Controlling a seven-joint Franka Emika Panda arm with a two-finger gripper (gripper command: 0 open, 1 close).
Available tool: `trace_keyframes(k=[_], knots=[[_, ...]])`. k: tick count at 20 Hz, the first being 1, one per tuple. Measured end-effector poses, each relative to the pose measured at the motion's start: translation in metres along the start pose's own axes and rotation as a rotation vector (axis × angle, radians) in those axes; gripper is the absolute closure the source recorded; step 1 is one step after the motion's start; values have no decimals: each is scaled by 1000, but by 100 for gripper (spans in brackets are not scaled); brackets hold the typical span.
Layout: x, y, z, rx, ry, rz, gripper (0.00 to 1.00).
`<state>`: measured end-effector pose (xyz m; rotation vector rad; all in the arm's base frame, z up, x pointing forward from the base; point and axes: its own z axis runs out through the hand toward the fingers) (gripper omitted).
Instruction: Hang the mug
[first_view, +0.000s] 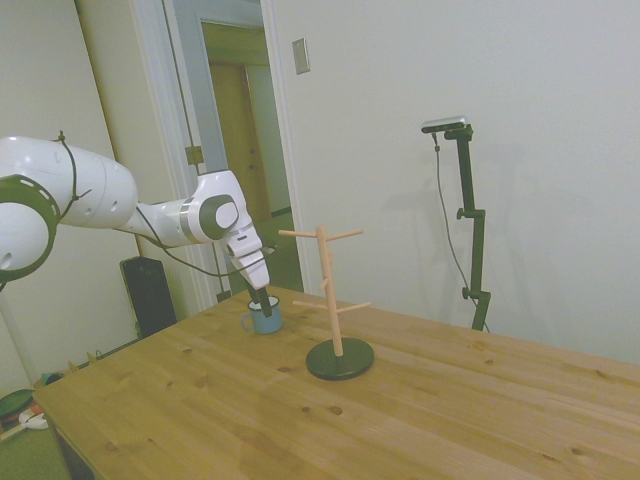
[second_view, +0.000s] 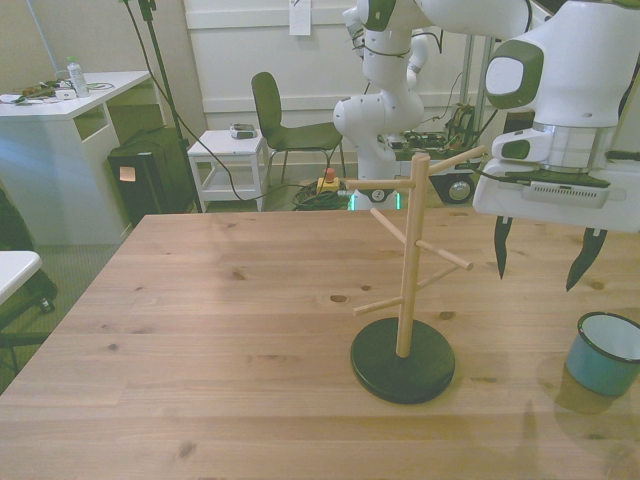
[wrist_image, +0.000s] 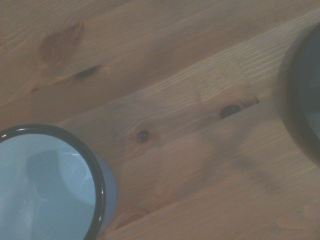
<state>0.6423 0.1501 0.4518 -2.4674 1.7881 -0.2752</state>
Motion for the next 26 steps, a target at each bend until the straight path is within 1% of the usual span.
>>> trace_keyframes(k=[7, 11, 16, 20, 26], knots=[[-17, -16, 21, -5, -10, 11, 0], [-24, -25, 24, 4, -12, 15, 0], [-20, -38, 30, 14, -11, 25, 0], [-19, -46, 39, 8, -12, 26, 0], [-31, -57, 47, -3, -15, 20, 0]])
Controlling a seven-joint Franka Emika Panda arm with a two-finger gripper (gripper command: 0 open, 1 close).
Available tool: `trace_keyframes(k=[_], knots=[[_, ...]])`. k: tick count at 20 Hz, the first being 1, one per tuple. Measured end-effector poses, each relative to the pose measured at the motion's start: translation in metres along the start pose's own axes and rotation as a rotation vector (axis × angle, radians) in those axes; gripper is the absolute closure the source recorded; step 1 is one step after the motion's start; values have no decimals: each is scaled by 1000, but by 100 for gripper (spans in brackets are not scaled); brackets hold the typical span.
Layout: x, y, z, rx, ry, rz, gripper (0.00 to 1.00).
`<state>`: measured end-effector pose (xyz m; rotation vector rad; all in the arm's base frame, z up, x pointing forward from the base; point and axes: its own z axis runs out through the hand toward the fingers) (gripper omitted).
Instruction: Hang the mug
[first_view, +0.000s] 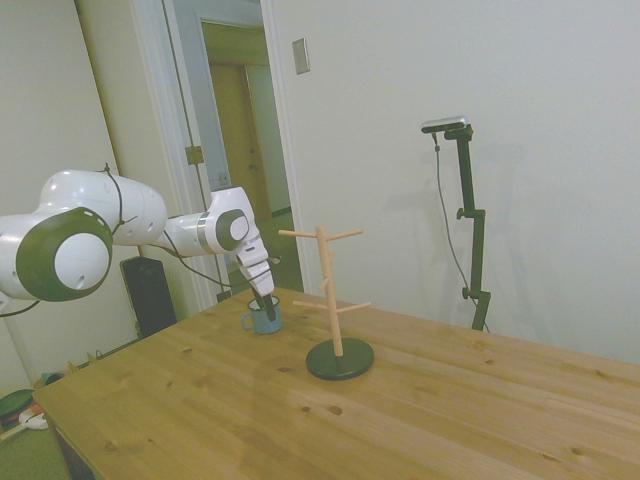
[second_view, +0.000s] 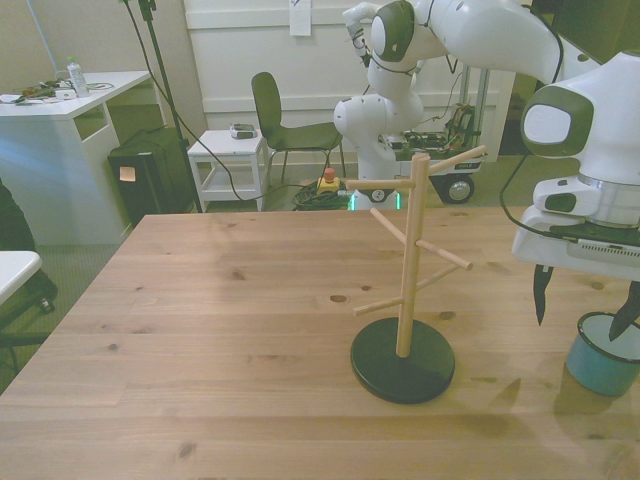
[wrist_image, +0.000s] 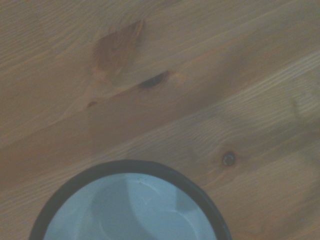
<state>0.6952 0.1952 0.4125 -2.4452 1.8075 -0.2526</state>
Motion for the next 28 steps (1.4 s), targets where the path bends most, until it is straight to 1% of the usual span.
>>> trace_keyframes(k=[1, 2, 8, 23, 28], knots=[[-2, -2, 1, -1, 0, 1, 0], [-3, -3, 2, -3, 0, 1, 100], [-5, -7, 7, -8, 0, 1, 100], [-14, -7, 9, -10, -1, -12, 100], [-8, -7, 10, -12, 6, -4, 100]])
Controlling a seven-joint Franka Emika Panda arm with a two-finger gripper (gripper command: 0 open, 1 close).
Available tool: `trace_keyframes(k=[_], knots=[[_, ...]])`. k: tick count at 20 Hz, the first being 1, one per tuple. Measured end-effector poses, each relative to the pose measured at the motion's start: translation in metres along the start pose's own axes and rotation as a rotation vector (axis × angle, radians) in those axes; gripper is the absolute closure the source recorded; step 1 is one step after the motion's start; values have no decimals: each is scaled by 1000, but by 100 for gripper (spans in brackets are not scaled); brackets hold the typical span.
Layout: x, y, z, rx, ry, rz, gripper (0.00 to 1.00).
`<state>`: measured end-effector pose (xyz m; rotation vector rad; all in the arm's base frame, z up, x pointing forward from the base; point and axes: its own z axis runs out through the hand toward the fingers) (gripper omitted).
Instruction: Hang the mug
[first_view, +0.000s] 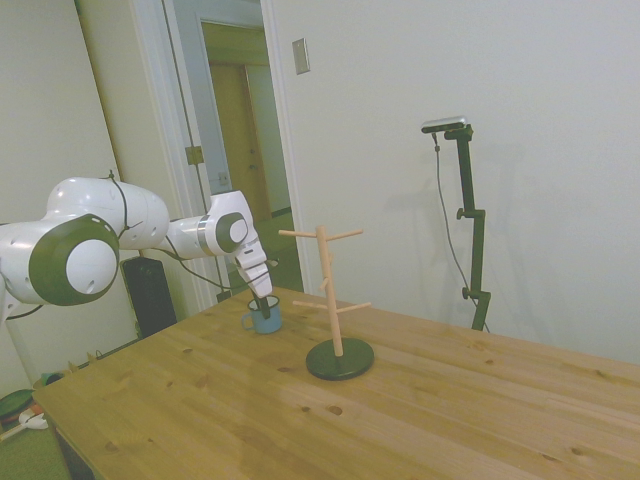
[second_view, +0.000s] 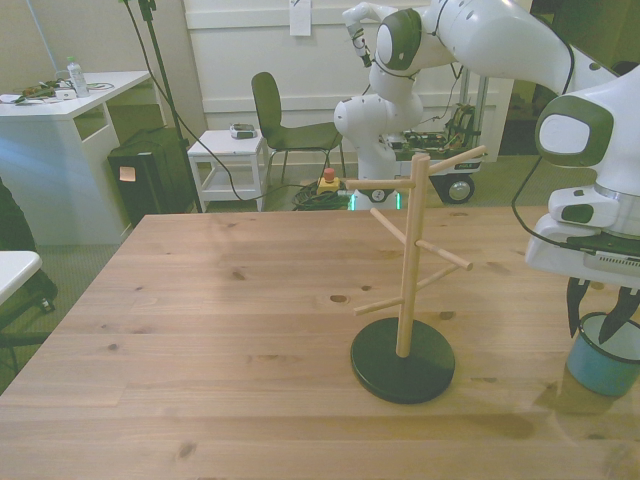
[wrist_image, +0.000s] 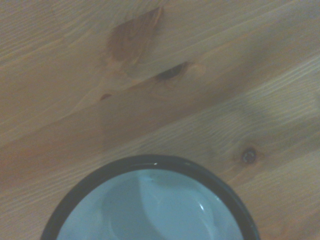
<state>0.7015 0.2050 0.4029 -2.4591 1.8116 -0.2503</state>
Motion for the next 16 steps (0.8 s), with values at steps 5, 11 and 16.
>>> trace_keyframes(k=[5, 11, 16], knots=[[6, 1, 7, -9, 6, 8, 100], [6, 2, 10, -8, 5, 5, 100], [6, 7, -1, -4, 10, -32, 100]])
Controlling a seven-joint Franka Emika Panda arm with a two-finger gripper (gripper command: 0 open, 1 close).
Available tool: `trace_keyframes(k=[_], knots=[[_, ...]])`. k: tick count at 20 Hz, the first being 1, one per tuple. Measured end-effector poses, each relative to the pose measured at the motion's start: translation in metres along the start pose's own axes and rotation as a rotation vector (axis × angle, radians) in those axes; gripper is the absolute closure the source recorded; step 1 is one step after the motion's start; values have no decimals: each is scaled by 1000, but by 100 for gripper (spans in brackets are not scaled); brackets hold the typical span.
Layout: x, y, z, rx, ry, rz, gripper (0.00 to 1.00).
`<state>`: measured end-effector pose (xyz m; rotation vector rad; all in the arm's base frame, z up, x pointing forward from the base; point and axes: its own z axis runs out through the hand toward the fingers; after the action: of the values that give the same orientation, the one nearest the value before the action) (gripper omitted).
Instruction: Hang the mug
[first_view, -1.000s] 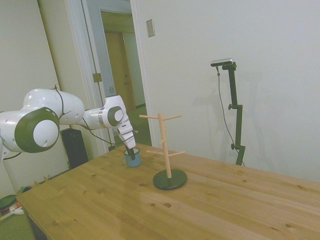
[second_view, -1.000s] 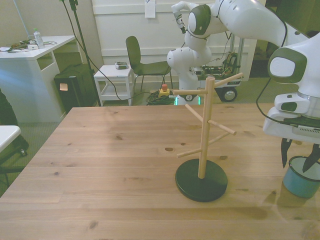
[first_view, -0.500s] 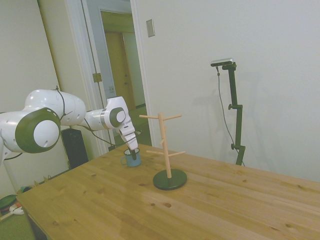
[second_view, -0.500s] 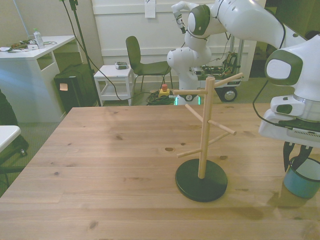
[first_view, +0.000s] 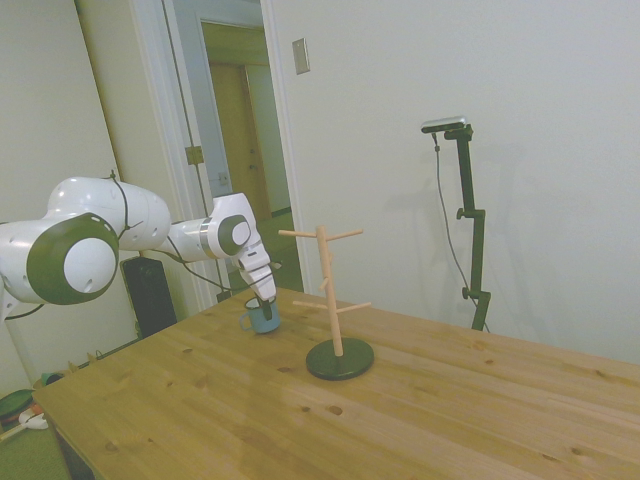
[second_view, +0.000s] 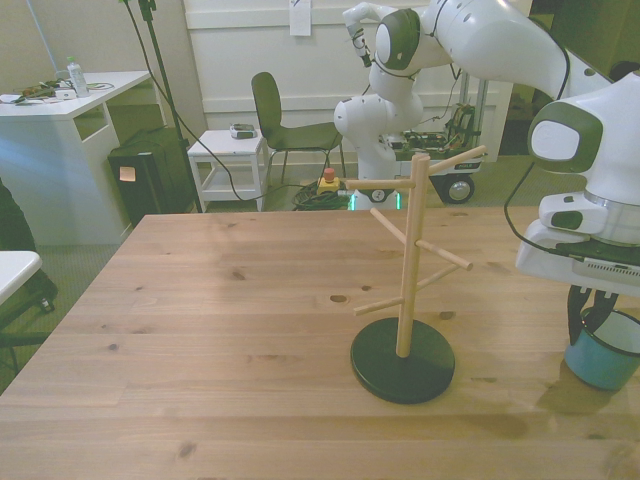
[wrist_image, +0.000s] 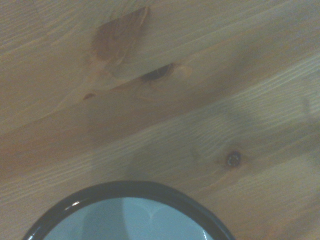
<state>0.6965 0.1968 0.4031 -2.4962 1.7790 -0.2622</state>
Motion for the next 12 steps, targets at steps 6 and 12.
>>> trace_keyframes(k=[6, 12], knots=[[3, 10, -38, 30, 7, -54, 100], [4, 20, -71, 62, 12, -60, 100]])
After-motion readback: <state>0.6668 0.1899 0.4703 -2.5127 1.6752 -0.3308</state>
